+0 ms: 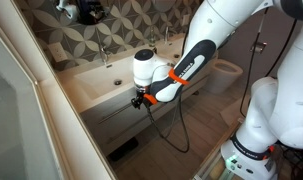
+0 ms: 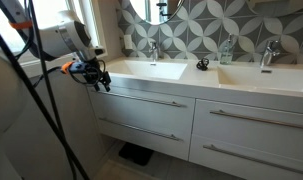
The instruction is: Close the open drawer
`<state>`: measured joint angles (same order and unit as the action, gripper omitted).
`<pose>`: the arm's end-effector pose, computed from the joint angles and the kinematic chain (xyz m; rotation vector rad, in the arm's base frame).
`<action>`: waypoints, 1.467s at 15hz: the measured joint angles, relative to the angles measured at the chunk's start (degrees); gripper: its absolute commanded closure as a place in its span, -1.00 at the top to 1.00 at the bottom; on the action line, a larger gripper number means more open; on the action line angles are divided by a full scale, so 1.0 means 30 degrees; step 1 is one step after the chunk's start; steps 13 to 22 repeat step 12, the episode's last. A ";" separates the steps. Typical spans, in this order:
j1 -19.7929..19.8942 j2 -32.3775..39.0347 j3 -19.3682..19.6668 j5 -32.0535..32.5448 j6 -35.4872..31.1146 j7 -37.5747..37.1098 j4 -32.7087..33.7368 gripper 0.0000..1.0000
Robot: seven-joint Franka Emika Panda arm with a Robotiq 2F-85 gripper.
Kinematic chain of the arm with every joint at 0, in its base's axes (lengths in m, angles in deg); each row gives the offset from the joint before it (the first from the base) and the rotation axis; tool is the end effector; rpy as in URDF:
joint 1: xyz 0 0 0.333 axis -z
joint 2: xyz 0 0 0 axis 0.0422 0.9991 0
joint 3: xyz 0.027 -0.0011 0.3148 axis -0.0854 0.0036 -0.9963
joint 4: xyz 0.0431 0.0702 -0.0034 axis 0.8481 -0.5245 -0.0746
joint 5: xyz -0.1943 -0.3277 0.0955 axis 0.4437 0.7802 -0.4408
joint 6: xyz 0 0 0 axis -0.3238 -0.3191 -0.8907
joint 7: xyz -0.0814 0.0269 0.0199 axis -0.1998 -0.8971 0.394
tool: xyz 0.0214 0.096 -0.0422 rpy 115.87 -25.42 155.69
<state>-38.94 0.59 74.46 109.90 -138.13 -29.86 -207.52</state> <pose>0.4472 0.2006 0.2676 3.0105 -0.0265 0.3289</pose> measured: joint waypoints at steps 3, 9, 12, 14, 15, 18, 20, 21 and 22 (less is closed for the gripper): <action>0.2536 -0.2672 -0.2705 -0.1650 0.1330 0.1300 -0.1215 1.00; 0.5579 -0.6094 -0.5199 -0.7059 0.2846 0.6449 -0.2591 1.00; 0.5633 -0.6235 -0.5296 -0.7191 0.2851 0.6568 -0.2779 1.00; 0.5633 -0.6235 -0.5296 -0.7191 0.2851 0.6568 -0.2779 1.00; 0.5633 -0.6235 -0.5296 -0.7191 0.2851 0.6568 -0.2779 1.00; 0.5633 -0.6235 -0.5296 -0.7191 0.2851 0.6568 -0.2779 1.00; 0.5633 -0.6235 -0.5296 -0.7191 0.2851 0.6568 -0.2779 1.00; 0.5633 -0.6235 -0.5296 -0.7191 0.2851 0.6568 -0.2779 1.00; 0.5633 -0.6235 -0.5296 -0.7191 0.2851 0.6568 -0.2779 1.00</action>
